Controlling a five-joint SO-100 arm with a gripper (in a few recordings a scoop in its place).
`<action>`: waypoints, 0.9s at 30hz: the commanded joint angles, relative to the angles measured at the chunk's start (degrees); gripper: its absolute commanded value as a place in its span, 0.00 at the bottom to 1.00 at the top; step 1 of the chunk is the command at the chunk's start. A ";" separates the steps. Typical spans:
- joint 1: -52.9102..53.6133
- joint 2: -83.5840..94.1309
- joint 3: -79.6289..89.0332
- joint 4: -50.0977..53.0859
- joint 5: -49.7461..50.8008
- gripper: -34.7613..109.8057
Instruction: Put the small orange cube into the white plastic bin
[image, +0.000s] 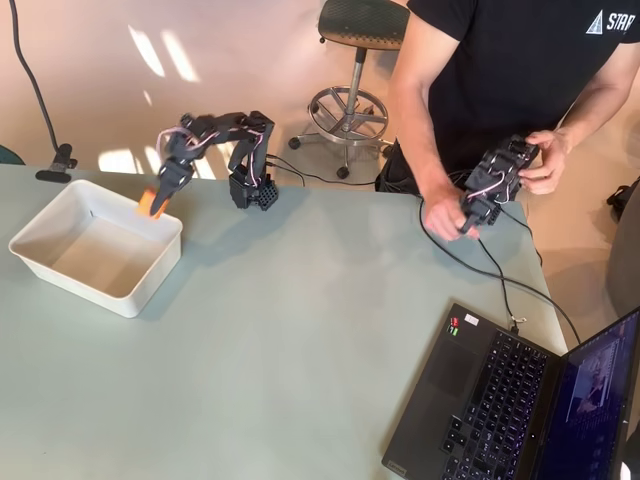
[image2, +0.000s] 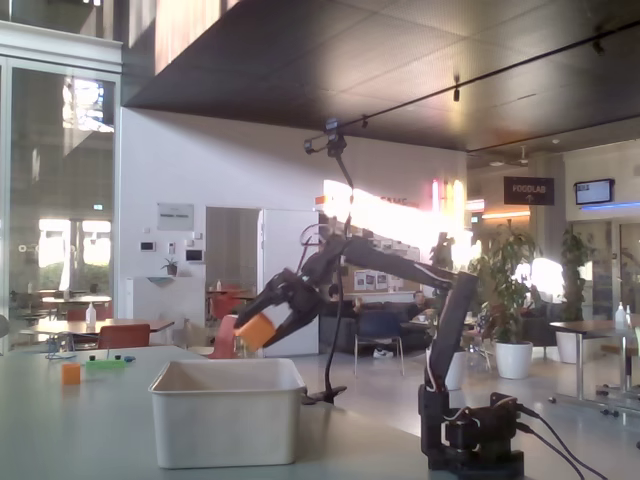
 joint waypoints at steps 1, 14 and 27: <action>0.09 -0.44 -2.29 -2.64 -0.44 0.46; -0.53 2.64 -1.85 -1.23 -0.35 0.54; -0.09 2.46 -1.58 -0.18 0.35 0.50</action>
